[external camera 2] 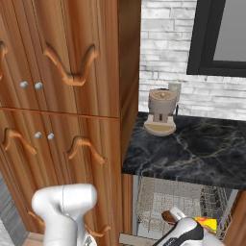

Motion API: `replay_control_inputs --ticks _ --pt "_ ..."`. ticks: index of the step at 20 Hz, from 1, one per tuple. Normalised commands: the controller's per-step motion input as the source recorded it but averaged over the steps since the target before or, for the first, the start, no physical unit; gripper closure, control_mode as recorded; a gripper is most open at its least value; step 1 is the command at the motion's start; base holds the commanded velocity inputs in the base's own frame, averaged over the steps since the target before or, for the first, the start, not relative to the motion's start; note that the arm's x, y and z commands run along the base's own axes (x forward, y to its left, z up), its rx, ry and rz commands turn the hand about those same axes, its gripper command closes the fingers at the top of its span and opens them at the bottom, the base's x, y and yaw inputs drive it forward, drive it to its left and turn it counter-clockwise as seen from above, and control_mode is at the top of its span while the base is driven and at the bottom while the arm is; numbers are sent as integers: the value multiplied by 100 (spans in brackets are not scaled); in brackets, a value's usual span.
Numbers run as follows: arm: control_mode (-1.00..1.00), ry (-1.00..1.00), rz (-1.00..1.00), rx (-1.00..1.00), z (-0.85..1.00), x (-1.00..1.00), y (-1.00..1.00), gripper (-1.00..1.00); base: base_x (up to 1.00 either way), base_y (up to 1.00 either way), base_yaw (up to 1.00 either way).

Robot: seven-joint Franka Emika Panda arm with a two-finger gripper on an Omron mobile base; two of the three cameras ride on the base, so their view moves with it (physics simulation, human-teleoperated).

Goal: Pick up the cup and bowl from the counter, place them in the dishwasher, and close the dishwasher door.

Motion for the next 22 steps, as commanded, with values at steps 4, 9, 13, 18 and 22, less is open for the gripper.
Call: replay_control_inputs --ticks 4,9,13,18,22 --pt "-100 -20 -1 -6 88 -17 0 -100 0 0 0" --pt "-100 -19 -7 -3 73 -18 0 -100 0 0 0" --pt "-100 -18 -16 0 30 -39 0 -100 0 0 0" --pt "-100 -16 -16 0 10 -54 0 -100 0 0 0" --pt "-100 -15 -15 0 7 -53 0 -100 0 0 0"
